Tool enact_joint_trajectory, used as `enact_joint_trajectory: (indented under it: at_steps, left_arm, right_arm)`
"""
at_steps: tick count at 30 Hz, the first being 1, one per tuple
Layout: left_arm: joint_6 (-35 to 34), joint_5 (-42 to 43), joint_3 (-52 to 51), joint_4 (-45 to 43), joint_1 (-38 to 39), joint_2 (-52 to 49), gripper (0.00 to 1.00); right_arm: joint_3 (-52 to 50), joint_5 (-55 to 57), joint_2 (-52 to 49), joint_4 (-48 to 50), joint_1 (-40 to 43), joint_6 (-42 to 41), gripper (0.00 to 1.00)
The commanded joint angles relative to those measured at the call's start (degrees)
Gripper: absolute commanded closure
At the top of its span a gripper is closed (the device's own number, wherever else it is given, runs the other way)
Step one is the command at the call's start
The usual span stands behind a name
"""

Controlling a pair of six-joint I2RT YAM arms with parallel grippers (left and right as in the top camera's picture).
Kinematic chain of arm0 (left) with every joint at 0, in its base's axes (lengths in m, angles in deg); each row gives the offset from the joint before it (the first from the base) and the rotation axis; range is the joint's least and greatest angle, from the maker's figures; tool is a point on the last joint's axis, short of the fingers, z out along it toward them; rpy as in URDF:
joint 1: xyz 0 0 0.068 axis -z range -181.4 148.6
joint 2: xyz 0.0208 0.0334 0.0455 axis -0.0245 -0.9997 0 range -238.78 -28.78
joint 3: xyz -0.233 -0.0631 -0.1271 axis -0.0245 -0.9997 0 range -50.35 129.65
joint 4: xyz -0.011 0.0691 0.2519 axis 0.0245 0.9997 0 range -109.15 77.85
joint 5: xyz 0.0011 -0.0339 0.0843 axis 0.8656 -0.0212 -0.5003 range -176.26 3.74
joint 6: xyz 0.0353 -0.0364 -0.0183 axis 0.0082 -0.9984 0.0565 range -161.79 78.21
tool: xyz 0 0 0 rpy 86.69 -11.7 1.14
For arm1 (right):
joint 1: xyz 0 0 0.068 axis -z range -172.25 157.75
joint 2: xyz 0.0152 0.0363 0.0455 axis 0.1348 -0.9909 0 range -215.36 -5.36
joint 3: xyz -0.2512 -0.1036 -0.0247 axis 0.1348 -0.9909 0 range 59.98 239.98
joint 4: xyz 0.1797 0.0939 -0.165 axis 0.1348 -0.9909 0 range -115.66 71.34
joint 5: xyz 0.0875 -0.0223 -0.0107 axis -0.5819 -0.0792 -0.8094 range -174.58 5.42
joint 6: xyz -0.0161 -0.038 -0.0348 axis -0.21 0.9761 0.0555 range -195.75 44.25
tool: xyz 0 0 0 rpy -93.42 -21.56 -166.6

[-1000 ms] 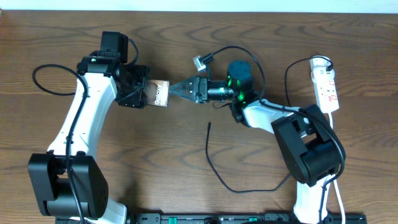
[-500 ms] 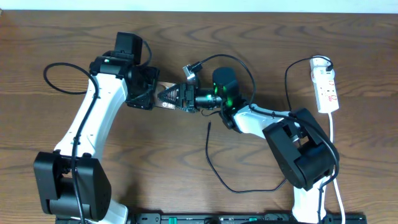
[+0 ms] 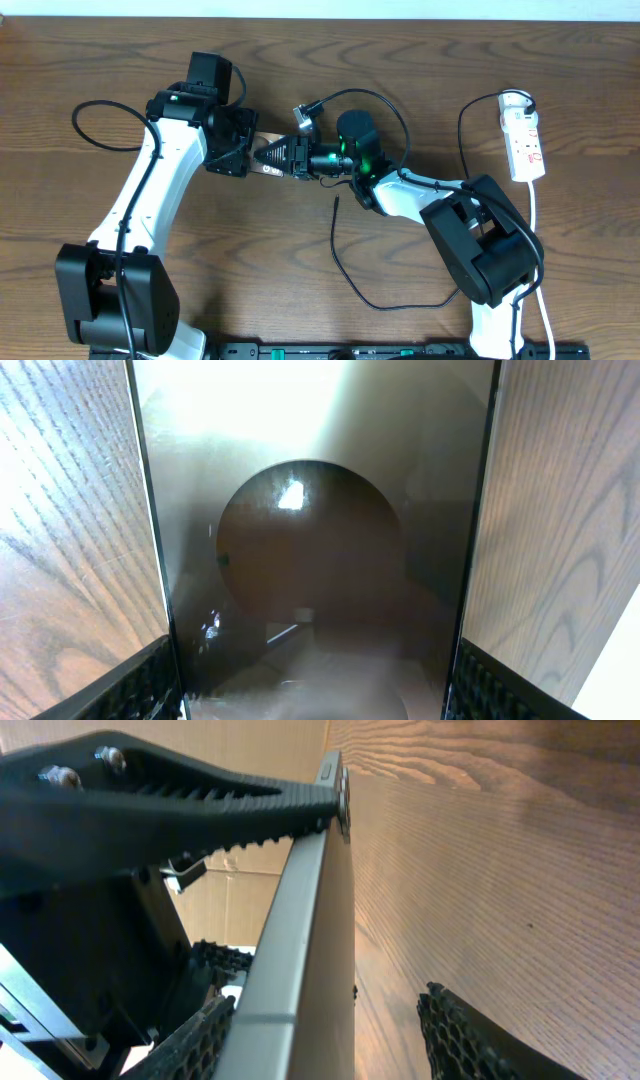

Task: Plug charger to phone and switch on socket
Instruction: 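Close the right gripper on the phone's edge beside the left gripper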

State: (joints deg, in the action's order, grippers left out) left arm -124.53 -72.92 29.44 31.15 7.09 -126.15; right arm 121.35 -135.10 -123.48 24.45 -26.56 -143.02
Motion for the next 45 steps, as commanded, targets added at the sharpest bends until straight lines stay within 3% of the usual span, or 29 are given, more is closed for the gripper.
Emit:
enact_joint_trajectory:
  at_steps: [1,5,11,17,37,45]
  left_arm:
    - [-0.74,-1.09,0.68,0.46,0.66,1.99,0.92]
    - [-0.76,-2.05,0.57,0.46,1.53,1.99,0.93]
    - [-1.53,-2.14,0.57,0.42,2.54,1.99,0.92]
    - [-1.64,-2.08,0.57,0.39,2.6,1.99,0.93]
    - [-1.62,-2.1,0.52,0.26,4.2,1.99,0.93]
    - [-1.62,-2.12,0.52,0.22,4.2,1.99,0.93]
  right_arm:
    - [0.66,0.31,-0.17,0.11,-0.42,0.26,0.44]
    - [0.66,0.31,-0.17,-0.13,-0.42,0.24,0.53]
    - [0.66,0.74,-0.17,-0.68,-0.42,0.24,0.56]
    - [0.66,0.94,-0.17,-0.68,-0.42,0.24,0.7]
    - [0.66,0.94,-0.17,-0.7,-0.42,0.7,0.75]
    - [0.66,0.94,-0.17,-0.7,-0.42,0.7,0.88]
